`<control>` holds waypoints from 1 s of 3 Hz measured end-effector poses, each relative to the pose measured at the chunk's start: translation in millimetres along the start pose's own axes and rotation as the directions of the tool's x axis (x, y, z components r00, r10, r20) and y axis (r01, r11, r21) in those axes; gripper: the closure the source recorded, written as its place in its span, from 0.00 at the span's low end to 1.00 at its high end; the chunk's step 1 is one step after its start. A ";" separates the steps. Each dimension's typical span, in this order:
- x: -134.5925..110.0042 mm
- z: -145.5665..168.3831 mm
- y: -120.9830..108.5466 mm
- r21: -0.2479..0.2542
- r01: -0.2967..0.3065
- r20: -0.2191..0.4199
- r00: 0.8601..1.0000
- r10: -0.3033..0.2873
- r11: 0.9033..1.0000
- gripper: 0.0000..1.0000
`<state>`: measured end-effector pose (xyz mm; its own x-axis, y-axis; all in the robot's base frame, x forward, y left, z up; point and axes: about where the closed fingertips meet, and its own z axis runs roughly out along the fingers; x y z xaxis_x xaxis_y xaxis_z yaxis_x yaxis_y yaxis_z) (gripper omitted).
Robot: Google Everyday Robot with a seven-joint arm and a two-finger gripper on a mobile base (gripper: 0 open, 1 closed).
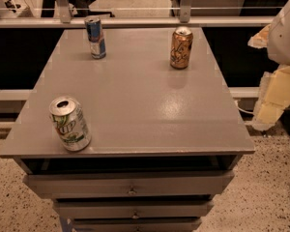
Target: Move orange can near 7up can
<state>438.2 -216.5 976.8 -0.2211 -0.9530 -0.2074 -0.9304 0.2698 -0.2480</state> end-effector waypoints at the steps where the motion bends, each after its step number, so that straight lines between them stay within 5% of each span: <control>1: -0.8 -0.4 -1.0 0.004 0.000 0.005 1.000 0.000 1.000 0.00; 3: -23.6 38.1 -62.7 0.042 -0.039 0.153 0.988 0.032 0.998 0.00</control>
Offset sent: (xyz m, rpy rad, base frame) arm 0.0680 0.0149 -0.0175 0.1394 -0.0664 0.0252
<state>512.9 -205.6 961.2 -0.2034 -0.9115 -0.3574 -0.9079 0.3123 -0.2797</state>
